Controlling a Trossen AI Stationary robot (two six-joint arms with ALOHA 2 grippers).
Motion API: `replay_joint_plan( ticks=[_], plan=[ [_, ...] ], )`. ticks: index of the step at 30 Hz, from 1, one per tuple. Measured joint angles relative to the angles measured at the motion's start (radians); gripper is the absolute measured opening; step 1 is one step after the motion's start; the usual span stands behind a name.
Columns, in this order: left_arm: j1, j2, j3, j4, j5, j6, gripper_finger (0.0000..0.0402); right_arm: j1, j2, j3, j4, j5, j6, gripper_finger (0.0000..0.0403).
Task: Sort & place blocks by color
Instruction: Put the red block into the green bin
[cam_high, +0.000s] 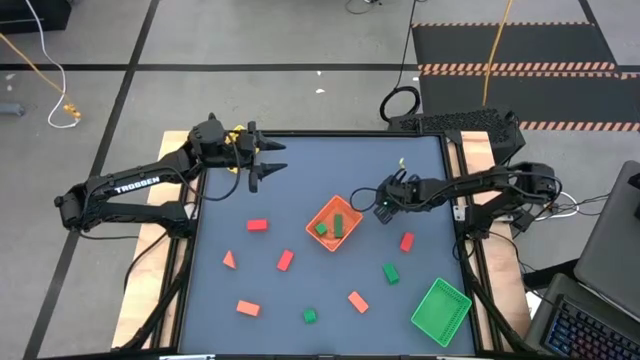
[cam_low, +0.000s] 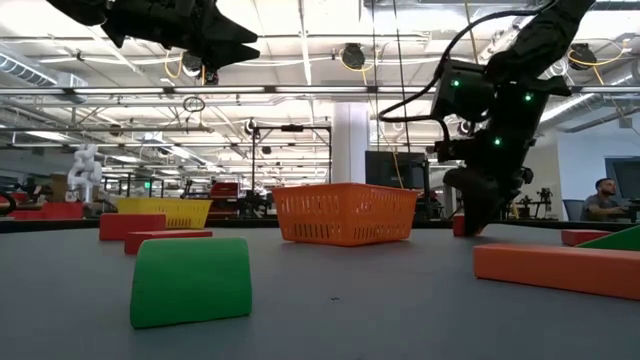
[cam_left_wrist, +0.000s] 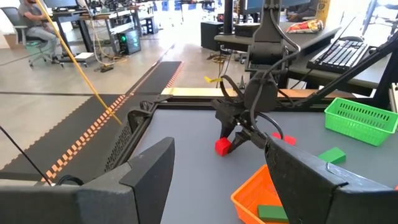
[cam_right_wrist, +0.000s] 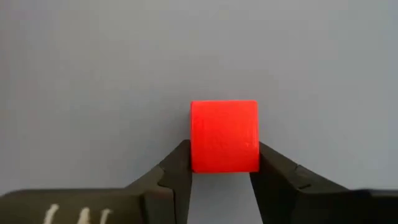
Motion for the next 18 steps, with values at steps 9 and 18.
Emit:
replay_joint_plan(
  ticks=[9,18],
  plan=[
    [0.000,0.000,0.000,-0.003,0.000,0.005,0.0251,0.043,-0.200,0.000,-0.034,-0.174,0.015,0.0120],
    [0.000,0.000,0.000,0.003,0.000,0.025,0.0250,0.182,-0.401,0.001,-0.128,-0.541,0.178,0.0120]
  ],
)
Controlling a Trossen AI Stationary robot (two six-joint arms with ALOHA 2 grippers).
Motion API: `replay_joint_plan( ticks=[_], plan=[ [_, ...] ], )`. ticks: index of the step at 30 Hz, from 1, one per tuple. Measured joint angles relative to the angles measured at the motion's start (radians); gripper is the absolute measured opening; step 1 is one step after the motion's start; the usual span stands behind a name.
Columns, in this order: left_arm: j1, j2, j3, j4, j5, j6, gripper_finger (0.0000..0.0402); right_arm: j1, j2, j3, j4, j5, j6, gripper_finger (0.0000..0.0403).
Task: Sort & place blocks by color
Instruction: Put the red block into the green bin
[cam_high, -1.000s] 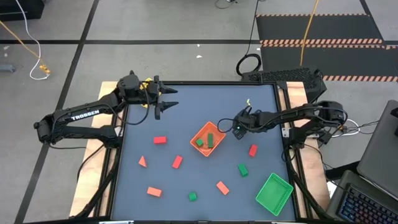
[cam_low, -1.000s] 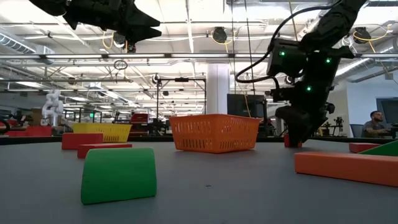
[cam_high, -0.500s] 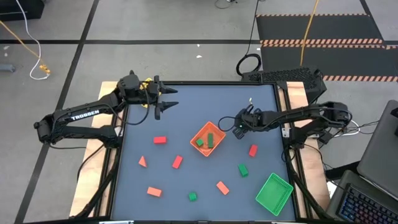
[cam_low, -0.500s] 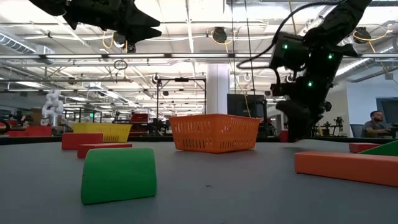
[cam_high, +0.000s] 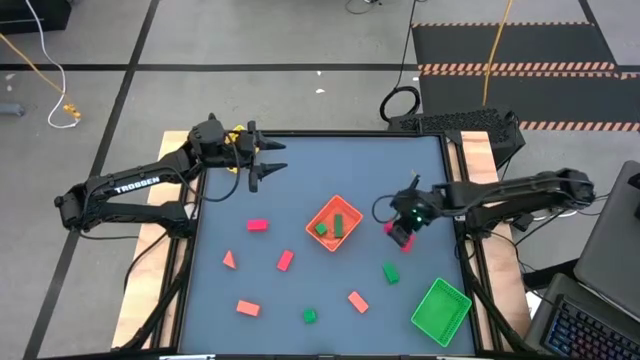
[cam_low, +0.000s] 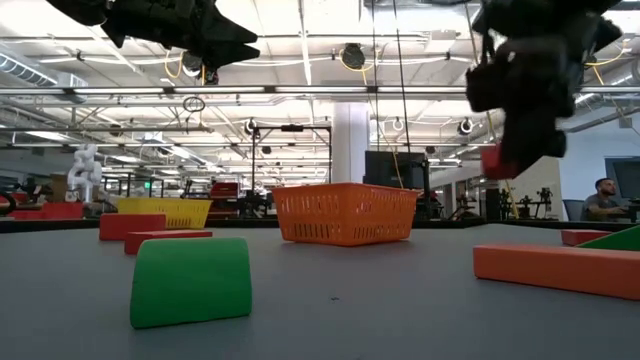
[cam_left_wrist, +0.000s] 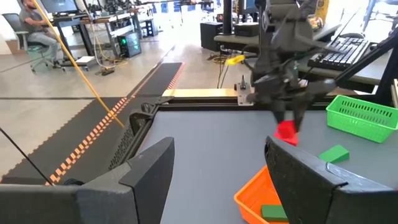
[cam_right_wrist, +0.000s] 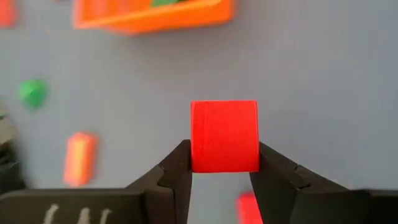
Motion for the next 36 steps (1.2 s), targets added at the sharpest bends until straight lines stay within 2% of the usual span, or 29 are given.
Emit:
replay_joint_plan(
  ticks=[4,8,18,28,36],
  plan=[
    [0.000,0.000,0.000,0.000,0.000,0.000,0.0251,0.094,-0.045,0.000,0.001,-0.129,0.053,0.0120],
    [0.000,0.000,0.000,0.001,0.000,-0.001,0.0251,0.196,-0.066,0.000,-0.011,-0.202,0.148,0.0120],
    [0.000,0.000,0.000,0.001,0.000,-0.004,0.0251,0.445,-0.063,0.001,-0.133,-0.467,0.547,0.0120],
    [0.000,0.000,0.000,0.000,0.000,-0.007,0.0251,0.582,-0.063,0.001,-0.136,-0.481,0.797,0.0123],
    [0.000,0.000,0.000,0.000,0.000,-0.011,0.0250,0.593,-0.063,0.001,-0.156,-0.479,0.875,0.0243]
  ],
)
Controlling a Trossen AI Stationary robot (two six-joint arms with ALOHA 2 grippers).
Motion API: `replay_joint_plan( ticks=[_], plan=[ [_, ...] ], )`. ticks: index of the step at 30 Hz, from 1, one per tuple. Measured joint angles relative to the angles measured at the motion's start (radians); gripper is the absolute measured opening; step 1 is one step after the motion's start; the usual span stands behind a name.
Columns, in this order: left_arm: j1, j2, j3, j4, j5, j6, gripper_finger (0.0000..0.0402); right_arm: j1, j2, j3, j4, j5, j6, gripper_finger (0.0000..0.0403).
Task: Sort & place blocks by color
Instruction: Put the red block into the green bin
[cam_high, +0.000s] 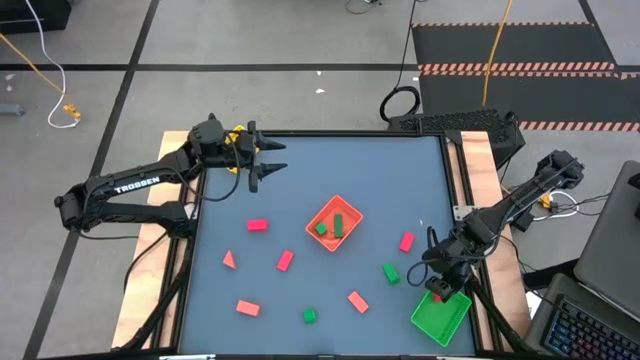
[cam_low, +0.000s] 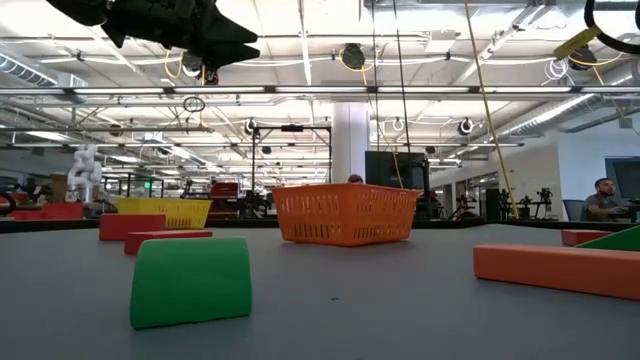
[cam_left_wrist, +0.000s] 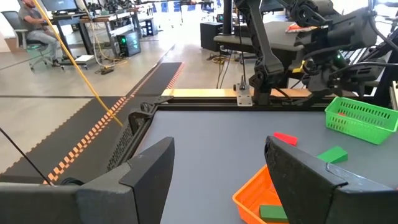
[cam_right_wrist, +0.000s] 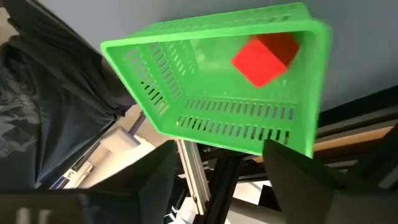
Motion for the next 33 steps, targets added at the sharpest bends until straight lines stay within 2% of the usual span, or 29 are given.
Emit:
replay_joint_plan(
  ticks=[4,9,14,23,28,33],
  plan=[
    [0.000,0.000,0.000,0.000,0.000,0.011,0.0250,0.000,0.000,0.000,-0.016,0.000,-0.003,0.0268],
    [0.000,0.000,0.000,0.001,0.000,0.014,0.0251,0.000,-0.001,0.000,0.016,0.027,-0.065,0.0267],
    [0.000,0.000,0.000,0.038,0.000,0.014,0.0250,-0.022,-0.022,0.000,0.076,0.186,-0.193,0.0258],
    [0.000,0.000,0.000,0.062,0.000,-0.061,0.0251,-0.102,-0.034,0.000,0.067,0.486,-0.436,0.0255],
    [0.000,0.000,0.000,0.062,0.000,-0.083,0.0250,-0.171,-0.033,0.000,0.001,0.598,-0.507,0.0256],
    [0.000,0.000,0.000,0.056,0.000,-0.079,0.0251,-0.240,-0.001,0.000,-0.053,0.656,-0.561,0.0256]
  ],
)
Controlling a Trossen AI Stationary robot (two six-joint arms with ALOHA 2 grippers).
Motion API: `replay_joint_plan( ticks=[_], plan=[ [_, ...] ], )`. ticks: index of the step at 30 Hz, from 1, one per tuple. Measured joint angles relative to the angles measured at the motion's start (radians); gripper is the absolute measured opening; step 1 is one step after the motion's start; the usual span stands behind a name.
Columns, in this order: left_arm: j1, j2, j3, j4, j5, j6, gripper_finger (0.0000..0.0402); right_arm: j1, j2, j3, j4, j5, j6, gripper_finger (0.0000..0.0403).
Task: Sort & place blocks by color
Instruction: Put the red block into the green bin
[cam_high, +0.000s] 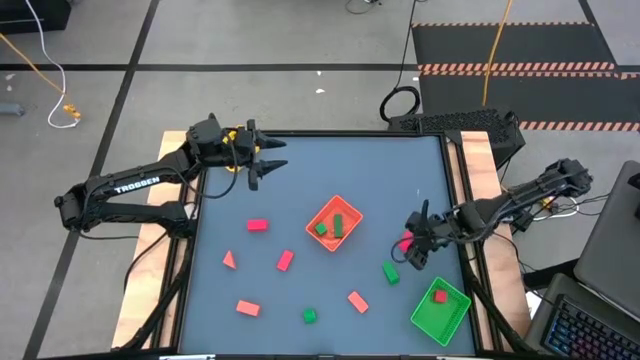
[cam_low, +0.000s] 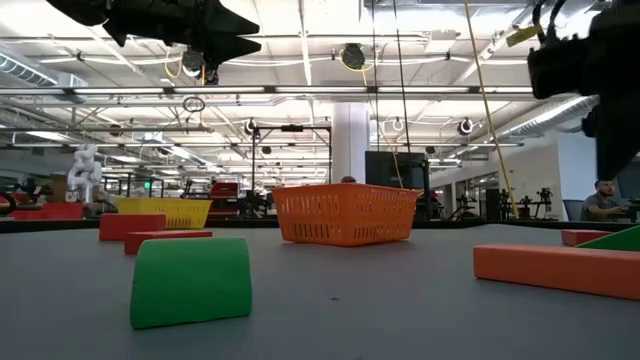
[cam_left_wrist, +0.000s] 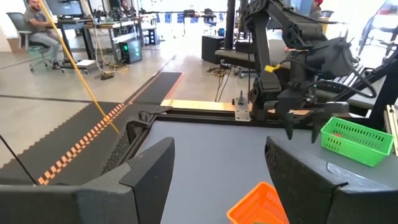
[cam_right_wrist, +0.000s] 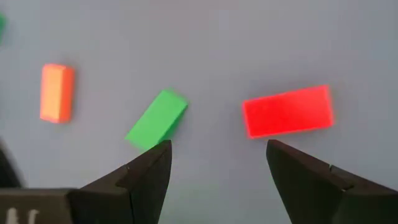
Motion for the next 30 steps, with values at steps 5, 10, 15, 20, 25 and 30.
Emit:
replay_joint_plan(
  ticks=[5,10,15,20,25,30],
  plan=[
    [0.000,0.000,0.000,-0.005,0.000,0.000,0.0250,-0.081,0.080,0.000,0.007,0.003,0.089,0.0256],
    [0.000,0.000,0.000,-0.014,0.000,0.004,0.0251,-0.124,0.185,0.000,0.012,-0.029,0.108,0.0255],
    [0.000,0.000,0.000,-0.015,0.000,0.012,0.0250,-0.144,0.244,0.002,0.067,-0.080,-0.008,0.0247],
    [0.000,0.000,0.000,-0.016,0.000,0.014,0.0251,-0.151,0.252,0.033,0.076,-0.037,-0.109,0.0234],
    [0.000,0.000,0.000,-0.018,0.000,0.010,0.0250,-0.151,0.252,0.062,0.077,0.001,-0.390,0.0223],
    [0.000,0.000,0.000,-0.019,0.000,0.014,0.0251,-0.149,0.252,0.063,0.073,-0.030,-0.778,0.0220]
  ],
)
